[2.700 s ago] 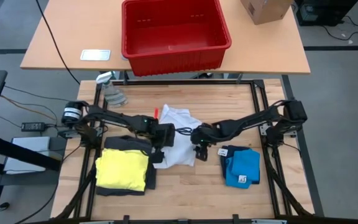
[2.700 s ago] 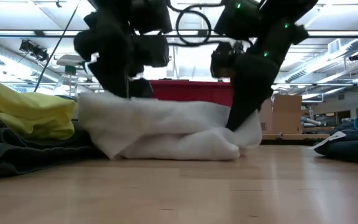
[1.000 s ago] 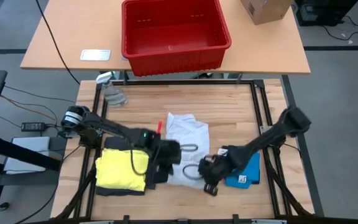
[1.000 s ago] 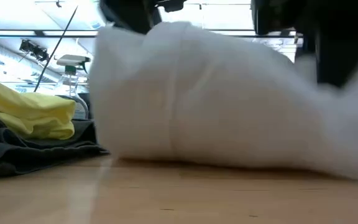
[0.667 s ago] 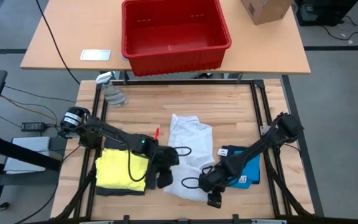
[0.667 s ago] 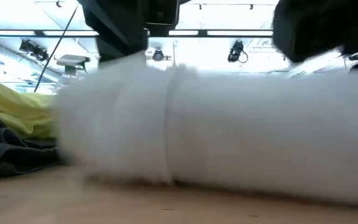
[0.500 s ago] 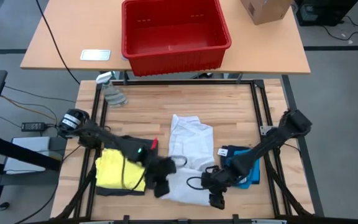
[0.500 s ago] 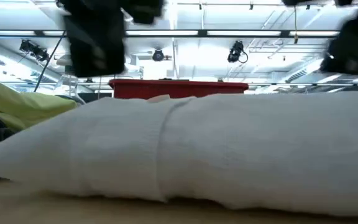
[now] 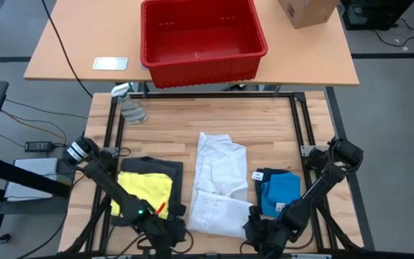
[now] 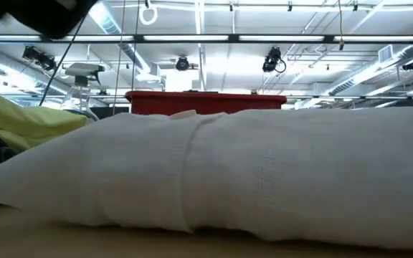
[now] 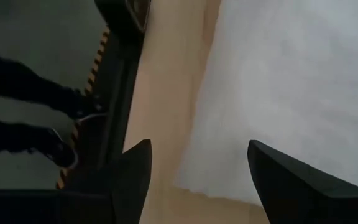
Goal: Fold Laundry from Bin
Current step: Fold the white shirt
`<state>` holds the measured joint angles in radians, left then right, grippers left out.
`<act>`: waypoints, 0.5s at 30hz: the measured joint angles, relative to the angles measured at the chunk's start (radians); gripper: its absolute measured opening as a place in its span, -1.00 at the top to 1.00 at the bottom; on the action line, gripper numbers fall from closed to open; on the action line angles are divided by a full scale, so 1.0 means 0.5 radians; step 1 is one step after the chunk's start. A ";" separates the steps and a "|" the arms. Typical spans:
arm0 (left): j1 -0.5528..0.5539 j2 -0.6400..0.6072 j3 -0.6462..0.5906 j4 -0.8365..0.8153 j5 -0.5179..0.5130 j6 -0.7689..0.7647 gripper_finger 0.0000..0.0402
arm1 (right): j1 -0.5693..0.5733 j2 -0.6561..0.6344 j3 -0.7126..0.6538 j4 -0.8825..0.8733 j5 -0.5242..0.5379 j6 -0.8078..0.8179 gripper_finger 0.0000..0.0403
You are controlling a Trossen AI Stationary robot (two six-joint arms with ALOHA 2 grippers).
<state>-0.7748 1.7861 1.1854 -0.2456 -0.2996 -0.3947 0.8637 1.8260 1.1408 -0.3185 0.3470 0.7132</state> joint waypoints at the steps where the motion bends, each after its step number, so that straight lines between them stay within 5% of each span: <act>1: 0.008 0.017 0.001 0.001 -0.013 0.037 0.33 | 0.013 0.011 0.000 -0.003 -0.013 -0.002 -0.33; 15: 0.170 0.205 0.002 0.054 -0.059 0.357 -0.12 | 0.018 0.074 0.001 -0.008 0.106 -0.004 -0.32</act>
<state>-0.6897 1.8888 1.1866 -0.2186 -0.3290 -0.2163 0.8729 1.8630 1.1412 -0.3223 0.3998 0.7113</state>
